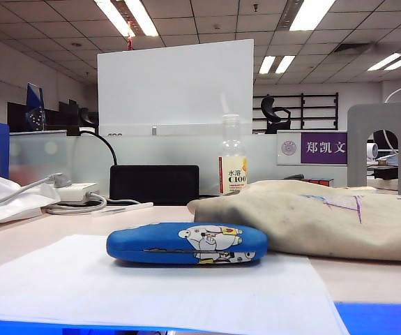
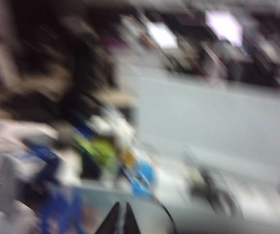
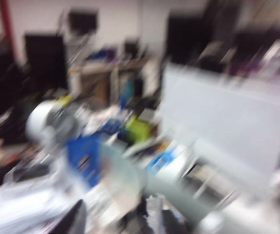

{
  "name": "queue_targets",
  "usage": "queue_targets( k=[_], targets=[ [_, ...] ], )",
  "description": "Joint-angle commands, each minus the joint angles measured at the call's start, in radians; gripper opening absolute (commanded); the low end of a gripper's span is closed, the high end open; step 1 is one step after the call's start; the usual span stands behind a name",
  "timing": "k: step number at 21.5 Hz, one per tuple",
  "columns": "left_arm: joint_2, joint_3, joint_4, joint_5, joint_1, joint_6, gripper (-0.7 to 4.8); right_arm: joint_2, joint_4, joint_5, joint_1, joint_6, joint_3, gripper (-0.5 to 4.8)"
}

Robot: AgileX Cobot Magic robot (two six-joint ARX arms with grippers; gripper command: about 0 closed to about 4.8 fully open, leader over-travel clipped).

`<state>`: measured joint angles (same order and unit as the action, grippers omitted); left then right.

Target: Take the glasses case out of the canvas bag and put it on the table.

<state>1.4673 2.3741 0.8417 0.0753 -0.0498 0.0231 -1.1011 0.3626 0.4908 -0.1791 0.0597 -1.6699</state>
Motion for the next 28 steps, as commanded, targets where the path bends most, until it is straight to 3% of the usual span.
queue_targets(
  k=[1, 3, 5, 8, 12, 15, 17, 21, 25, 28],
  targets=[
    [-0.083, 0.004, -0.118, -0.064, 0.212, 0.107, -0.06, 0.119, -0.014, -0.227, 0.009, -0.109, -0.004, 0.39],
    [-0.115, 0.004, -0.127, -0.105, 0.322, 0.158, -0.06, 0.171, -0.014, -0.28, 0.028, -0.127, -0.004, -0.03],
    [-0.136, 0.004, -0.133, -0.135, 0.375, 0.18, -0.06, 0.208, -0.005, -0.294, 0.052, -0.144, -0.003, -0.05],
    [-0.165, 0.004, -0.111, -0.19, 0.325, 0.169, -0.06, 0.301, 0.111, -0.413, 0.064, -0.229, 0.001, -0.05],
    [-0.253, 0.003, -0.087, -0.183, 0.169, -0.026, -0.06, 0.437, 0.212, -0.493, -0.003, -0.282, 0.08, -0.05],
    [-0.348, 0.002, -0.046, -0.085, 0.118, -0.106, -0.06, 0.583, 0.307, -0.513, -0.01, -0.276, 0.222, -0.05],
    [-0.397, -0.025, 0.019, -0.072, 0.118, -0.129, -0.06, 0.679, 0.365, -0.518, -0.01, -0.261, 0.329, -0.06],
    [-0.492, -0.227, 0.1, -0.068, 0.119, -0.163, -0.06, 0.867, 0.365, -0.518, -0.01, -0.113, 0.587, -0.06],
    [-0.714, -0.529, -0.076, -0.065, 0.119, -0.093, -0.06, 1.006, 0.365, -0.48, -0.022, -0.002, 0.804, -0.06],
    [-0.867, -0.671, -0.088, -0.061, 0.118, -0.089, -0.06, 1.043, 0.316, -0.465, -0.063, 0.048, 0.927, -0.06]
  ],
)
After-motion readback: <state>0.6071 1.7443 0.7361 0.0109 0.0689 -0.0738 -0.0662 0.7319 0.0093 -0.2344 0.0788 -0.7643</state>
